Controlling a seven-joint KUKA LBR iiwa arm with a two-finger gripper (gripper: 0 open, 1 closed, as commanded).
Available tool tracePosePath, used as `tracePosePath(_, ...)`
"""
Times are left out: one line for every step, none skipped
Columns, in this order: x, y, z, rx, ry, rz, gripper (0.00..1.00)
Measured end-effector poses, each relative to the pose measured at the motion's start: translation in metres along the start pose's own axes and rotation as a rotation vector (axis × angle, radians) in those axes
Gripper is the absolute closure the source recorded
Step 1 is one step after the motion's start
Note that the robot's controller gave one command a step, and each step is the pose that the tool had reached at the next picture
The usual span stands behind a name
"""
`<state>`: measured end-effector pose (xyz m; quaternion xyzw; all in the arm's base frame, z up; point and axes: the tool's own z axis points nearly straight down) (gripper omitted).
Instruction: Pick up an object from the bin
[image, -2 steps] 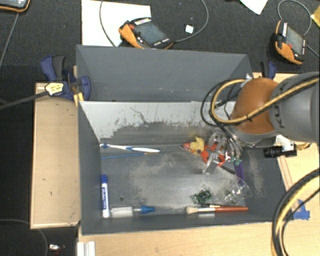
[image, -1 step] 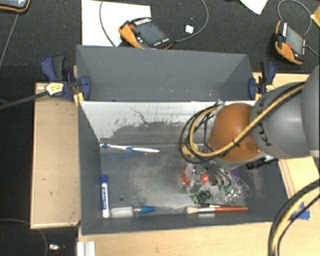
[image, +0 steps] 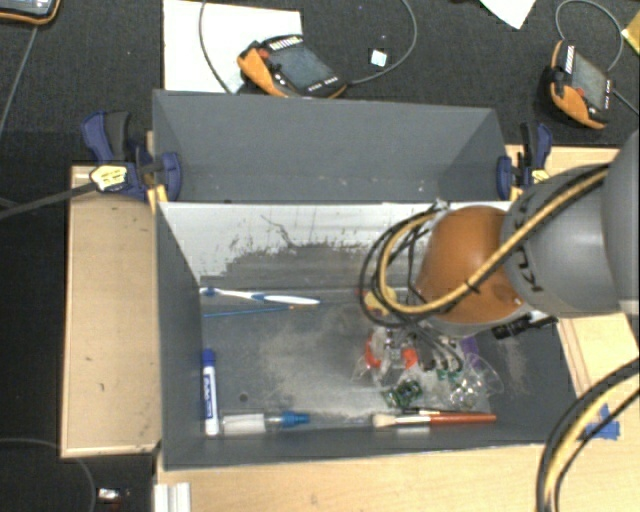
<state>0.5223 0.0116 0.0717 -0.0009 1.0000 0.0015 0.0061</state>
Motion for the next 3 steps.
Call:
tracePosePath(0.000, 0.000, -0.009, 0.000, -0.001, 0.001, 1.00)
tracePosePath(0.001, 0.000, -0.029, 0.000, 0.004, 0.002, 1.00)
tracePosePath(-0.001, 0.000, -0.052, 0.000, -0.002, 0.004, 1.00)
